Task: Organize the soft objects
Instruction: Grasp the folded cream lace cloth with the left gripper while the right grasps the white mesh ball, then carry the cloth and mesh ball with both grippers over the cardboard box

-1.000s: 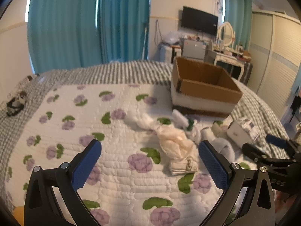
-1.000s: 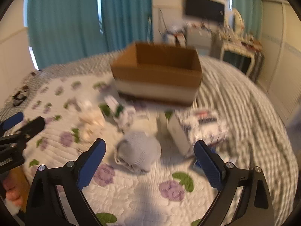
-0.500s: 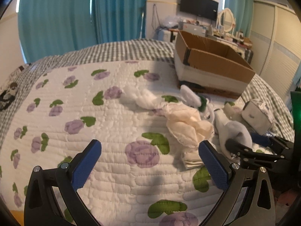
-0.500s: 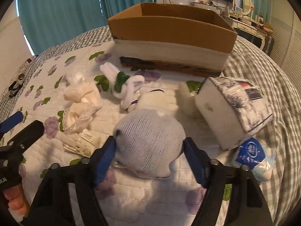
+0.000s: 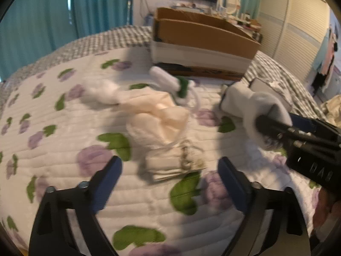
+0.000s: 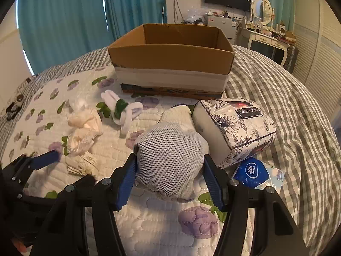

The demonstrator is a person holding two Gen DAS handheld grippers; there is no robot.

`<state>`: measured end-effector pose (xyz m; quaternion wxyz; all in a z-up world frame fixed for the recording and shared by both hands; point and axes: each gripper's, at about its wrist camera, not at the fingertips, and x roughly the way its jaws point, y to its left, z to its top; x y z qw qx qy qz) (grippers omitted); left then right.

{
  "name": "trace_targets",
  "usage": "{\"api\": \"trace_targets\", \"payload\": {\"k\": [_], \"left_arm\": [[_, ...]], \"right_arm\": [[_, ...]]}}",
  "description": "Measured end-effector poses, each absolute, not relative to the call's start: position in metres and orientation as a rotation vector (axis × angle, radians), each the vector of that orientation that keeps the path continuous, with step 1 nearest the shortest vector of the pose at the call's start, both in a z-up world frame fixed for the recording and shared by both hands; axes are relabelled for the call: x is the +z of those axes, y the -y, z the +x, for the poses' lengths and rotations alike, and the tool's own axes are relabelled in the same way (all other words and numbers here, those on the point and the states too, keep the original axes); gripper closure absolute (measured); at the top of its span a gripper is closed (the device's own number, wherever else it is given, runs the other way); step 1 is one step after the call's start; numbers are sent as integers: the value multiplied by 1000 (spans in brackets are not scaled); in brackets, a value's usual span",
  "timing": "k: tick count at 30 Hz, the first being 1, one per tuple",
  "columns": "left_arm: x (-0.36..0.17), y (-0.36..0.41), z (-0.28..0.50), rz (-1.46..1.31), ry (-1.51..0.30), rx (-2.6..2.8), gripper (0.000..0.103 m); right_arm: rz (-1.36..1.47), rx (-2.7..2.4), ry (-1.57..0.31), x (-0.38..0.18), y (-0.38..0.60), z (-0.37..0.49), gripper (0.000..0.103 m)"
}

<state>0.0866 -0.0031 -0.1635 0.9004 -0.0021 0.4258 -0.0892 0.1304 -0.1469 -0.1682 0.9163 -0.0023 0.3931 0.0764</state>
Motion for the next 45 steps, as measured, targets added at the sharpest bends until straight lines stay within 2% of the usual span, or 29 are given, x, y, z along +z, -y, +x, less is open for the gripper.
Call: {"api": "trace_targets", "payload": {"k": [2, 3, 6, 7, 15, 23, 28, 36, 41, 45], "left_arm": [[-169, 4, 95, -12, -911, -178, 25], [-172, 4, 98, -14, -922, -163, 33], [-178, 1, 99, -28, -940, -151, 39], [-177, 0, 97, -33, -936, -156, 46], [-162, -3, 71, -64, -941, -196, 47], [-97, -2, 31, -54, -814, -228, 47], [-50, -1, 34, -4, -699, -224, 47], [10, 10, 98, 45, -542, -248, 47], [9, 22, 173, 32, -548, -292, 47], [-9, 30, 224, 70, -544, -278, 46]], "right_arm": [[-15, 158, -812, -170, 144, 131, 43], [-16, 159, -813, -170, 144, 131, 43], [-15, 163, -813, -169, 144, 131, 43], [-17, 162, -811, -169, 144, 131, 43], [-29, 170, -759, -147, 144, 110, 43], [-21, 182, -635, -90, 147, 71, 43], [-57, 172, -556, -51, 151, 62, 43], [-89, 166, -476, 3, 167, 114, 43], [-32, 181, -490, 13, 181, 189, 42], [41, 197, -529, 0, 192, 250, 42]]}}
